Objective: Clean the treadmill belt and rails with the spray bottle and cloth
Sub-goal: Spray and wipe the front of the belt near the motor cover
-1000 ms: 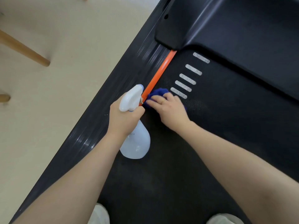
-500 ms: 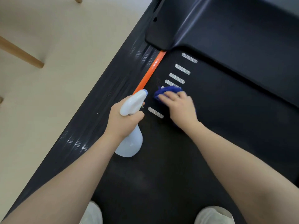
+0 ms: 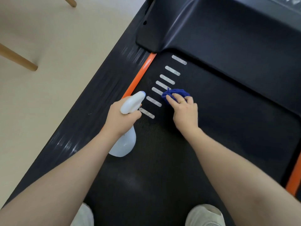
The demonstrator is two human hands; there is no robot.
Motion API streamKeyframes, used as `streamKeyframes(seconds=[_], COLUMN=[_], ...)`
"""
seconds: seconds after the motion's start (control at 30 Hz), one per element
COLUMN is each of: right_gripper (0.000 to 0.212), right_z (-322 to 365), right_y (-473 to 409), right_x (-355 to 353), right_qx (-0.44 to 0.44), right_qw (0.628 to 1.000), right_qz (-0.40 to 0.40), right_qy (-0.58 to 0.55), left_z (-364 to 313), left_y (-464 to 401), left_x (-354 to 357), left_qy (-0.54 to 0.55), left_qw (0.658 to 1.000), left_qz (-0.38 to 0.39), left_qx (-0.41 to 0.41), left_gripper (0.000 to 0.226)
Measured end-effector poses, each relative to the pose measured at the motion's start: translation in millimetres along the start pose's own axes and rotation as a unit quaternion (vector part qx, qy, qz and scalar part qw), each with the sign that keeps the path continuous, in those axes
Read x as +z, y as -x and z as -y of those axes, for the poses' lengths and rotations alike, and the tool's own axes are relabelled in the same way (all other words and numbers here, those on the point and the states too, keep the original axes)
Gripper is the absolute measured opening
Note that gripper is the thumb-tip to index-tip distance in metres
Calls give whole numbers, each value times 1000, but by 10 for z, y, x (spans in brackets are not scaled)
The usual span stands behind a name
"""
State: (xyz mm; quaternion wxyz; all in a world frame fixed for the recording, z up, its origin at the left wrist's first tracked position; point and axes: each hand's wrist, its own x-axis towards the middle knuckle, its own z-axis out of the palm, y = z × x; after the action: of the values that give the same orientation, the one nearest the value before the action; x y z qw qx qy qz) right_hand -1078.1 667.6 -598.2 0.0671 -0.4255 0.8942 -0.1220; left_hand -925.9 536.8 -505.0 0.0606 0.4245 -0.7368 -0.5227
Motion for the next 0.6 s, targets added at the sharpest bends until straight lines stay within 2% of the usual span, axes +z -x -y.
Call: streamKeyframes(seconds=[0.07,0.13,0.2,0.27,0.37,0.43,0.47,0.53,0.6], right_gripper=[64,69,68,65,65,67,68,72,71], right_z=[155,201,137,39,-106,-106,-62,-16,-48], right_y=[257,502,514,294,-116,-70,66,431,601], right_x=[50,86,65,22,-89,-98,-84,-9,20], right_qx=[-33,-150,-223,-208,-33,18,0,-99,-192], right_qw=[999,988,973,977,999,1000,1000,995,980], right_qz=[5,28,65,50,7,23,16,15,54], right_qy=[-12,-13,-6,18,17,9,2,-7,14], left_z=[-26,-54,-77,-82,-90,-93,-102,-129,-173], left_y=[9,5,-11,-52,-90,-87,-71,-59,-68], left_x=[24,35,29,13,3,23,42,94,141], left_qy=[-4,-22,-42,-39,-40,-46,-50,-69,-101], left_qw=[1000,1000,999,998,996,995,994,993,990], left_qz=[4,13,35,53,74,89,95,99,94], left_qx=[-1,3,3,-12,-21,-20,-20,-11,6], left_gripper=[26,27,32,30,31,33,34,35,32])
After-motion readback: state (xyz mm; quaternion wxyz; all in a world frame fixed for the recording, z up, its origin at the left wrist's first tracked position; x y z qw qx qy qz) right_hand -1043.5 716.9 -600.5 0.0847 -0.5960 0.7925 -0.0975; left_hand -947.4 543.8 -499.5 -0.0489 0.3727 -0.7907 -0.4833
